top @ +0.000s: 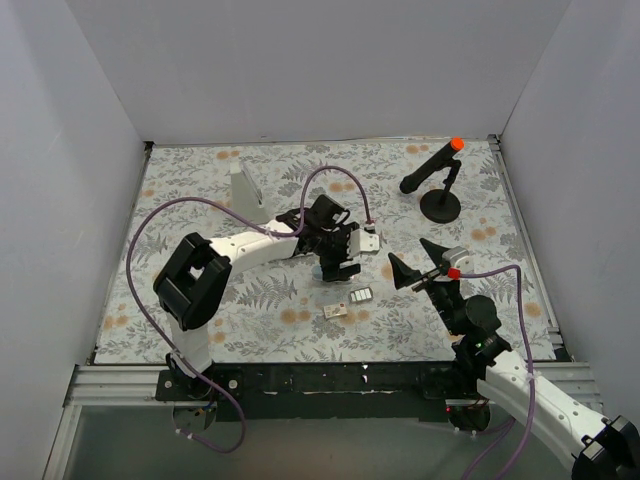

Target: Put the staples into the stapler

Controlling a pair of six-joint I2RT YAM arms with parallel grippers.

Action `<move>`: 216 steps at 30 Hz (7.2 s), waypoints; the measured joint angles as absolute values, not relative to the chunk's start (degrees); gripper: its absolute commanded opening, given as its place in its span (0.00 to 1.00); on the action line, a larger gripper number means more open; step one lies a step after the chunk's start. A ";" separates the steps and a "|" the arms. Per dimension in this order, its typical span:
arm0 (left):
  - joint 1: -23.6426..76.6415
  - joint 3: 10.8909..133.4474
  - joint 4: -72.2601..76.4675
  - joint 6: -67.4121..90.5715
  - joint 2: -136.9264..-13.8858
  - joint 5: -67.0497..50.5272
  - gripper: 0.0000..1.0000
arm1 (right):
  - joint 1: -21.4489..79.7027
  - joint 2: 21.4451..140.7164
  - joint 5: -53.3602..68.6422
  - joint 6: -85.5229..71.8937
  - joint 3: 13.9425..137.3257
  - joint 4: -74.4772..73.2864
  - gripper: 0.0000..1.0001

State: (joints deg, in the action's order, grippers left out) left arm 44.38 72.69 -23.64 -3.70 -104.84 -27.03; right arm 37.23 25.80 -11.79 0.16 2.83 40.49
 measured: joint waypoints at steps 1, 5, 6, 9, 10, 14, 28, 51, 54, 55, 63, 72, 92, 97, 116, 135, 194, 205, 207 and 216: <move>44.53 73.08 -24.12 -4.01 -105.36 -27.07 0.68 | 37.23 25.80 -11.97 0.16 2.83 40.51 0.88; 45.21 74.59 -26.15 -4.69 -107.31 -27.46 0.60 | 37.23 25.80 -12.45 0.14 2.83 40.53 0.88; 45.32 74.98 -26.59 -4.80 -107.92 -27.51 0.55 | 37.23 25.80 -12.53 0.14 2.83 40.51 0.88; 45.58 75.81 -27.35 -5.06 -109.43 -27.73 0.54 | 37.23 25.80 -12.93 0.14 2.83 40.51 0.88; 45.60 76.05 -27.53 -5.15 -109.84 -27.81 0.53 | 37.23 25.80 -12.99 0.12 2.83 40.51 0.88; 45.91 77.78 -28.60 -5.21 -111.70 -28.05 0.47 | 37.23 25.80 -13.23 0.12 2.83 40.51 0.88; 45.93 79.33 -32.03 -5.69 -112.14 -28.64 0.00 | 37.23 26.65 -12.62 0.14 2.83 40.38 0.89; 39.18 53.45 -4.23 13.98 -68.31 -48.25 0.00 | 37.21 43.44 31.99 10.39 27.83 22.65 0.96; 39.05 51.94 -0.71 16.82 -66.43 -50.22 0.00 | 37.21 46.28 36.14 12.05 31.35 19.68 0.94; 39.03 51.55 0.45 17.72 -65.95 -50.65 0.00 | 37.21 47.07 37.10 12.40 32.16 19.00 0.94; 38.83 50.28 5.17 21.06 -64.75 -52.90 0.00 | 37.21 51.33 43.05 13.50 36.16 16.19 0.78; 38.83 50.28 5.87 21.76 -64.75 -53.39 0.00 | 37.21 53.63 44.82 11.97 37.08 16.38 0.52; 38.74 50.19 5.89 22.35 -64.69 -53.82 0.00 | 37.21 54.76 45.84 9.30 37.95 17.82 0.01; 36.67 47.44 9.30 25.52 -61.89 -54.83 0.00 | 37.65 53.95 44.75 9.67 38.13 16.47 0.01; 22.33 20.36 46.89 66.83 -40.14 -43.03 0.00 | 34.70 35.46 37.34 -1.61 26.11 31.94 0.01; 19.55 32.18 32.53 64.77 -37.36 -30.09 0.66 | 32.97 37.21 34.57 -0.38 27.97 32.10 0.01; 45.39 60.10 -23.68 6.85 -64.79 -36.49 0.00 | 33.12 46.76 47.40 -0.62 28.14 33.28 0.61; 43.24 52.58 -31.38 2.81 -64.95 -22.20 0.00 | 33.01 40.42 35.70 -1.52 19.84 29.52 0.81; 42.94 51.62 -32.23 2.22 -66.08 -20.60 0.00 | 33.01 38.79 32.67 -1.48 19.05 28.32 0.81; 42.85 52.47 -34.41 -0.38 -80.84 -15.44 0.00 | 33.01 33.67 25.89 -1.04 15.86 25.08 0.80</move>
